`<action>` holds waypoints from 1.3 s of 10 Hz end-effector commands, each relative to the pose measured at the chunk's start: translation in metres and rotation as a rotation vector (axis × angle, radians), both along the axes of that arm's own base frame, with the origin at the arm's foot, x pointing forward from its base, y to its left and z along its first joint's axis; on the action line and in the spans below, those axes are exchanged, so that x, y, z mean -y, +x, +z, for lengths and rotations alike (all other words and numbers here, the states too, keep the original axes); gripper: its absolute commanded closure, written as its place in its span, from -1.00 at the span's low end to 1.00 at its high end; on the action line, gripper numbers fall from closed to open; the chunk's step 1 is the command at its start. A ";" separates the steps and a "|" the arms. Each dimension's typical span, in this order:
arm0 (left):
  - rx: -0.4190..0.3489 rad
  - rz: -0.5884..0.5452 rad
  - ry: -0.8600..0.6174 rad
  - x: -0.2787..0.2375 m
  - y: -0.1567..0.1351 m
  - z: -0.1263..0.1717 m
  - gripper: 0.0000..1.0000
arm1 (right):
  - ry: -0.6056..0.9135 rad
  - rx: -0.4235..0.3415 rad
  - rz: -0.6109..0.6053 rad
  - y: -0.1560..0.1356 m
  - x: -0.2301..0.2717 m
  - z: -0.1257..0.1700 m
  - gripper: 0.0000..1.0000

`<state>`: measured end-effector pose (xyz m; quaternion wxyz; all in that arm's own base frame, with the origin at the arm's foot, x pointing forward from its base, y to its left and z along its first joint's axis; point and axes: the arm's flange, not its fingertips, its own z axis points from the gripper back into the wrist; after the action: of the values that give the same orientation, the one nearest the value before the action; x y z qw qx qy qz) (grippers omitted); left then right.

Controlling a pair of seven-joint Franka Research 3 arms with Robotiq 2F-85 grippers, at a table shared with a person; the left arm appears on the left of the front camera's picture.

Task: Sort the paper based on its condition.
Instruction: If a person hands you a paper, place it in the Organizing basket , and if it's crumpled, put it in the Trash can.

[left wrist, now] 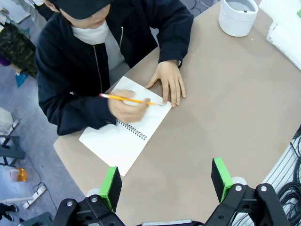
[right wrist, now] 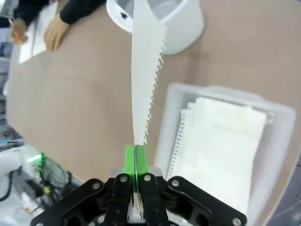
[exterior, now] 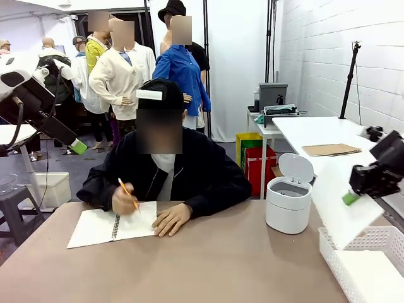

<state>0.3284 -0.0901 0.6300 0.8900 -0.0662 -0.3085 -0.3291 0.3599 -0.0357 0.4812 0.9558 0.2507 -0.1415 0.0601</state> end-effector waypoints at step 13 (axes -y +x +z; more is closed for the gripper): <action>0.002 0.004 0.003 0.000 0.000 0.000 -1.00 | -0.087 -0.304 0.009 -0.045 0.018 -0.104 1.00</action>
<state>0.3284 -0.0901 0.6301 0.8900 -0.0662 -0.3085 -0.3292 0.3393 -0.0713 0.4124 0.9732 0.2265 0.0048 0.0398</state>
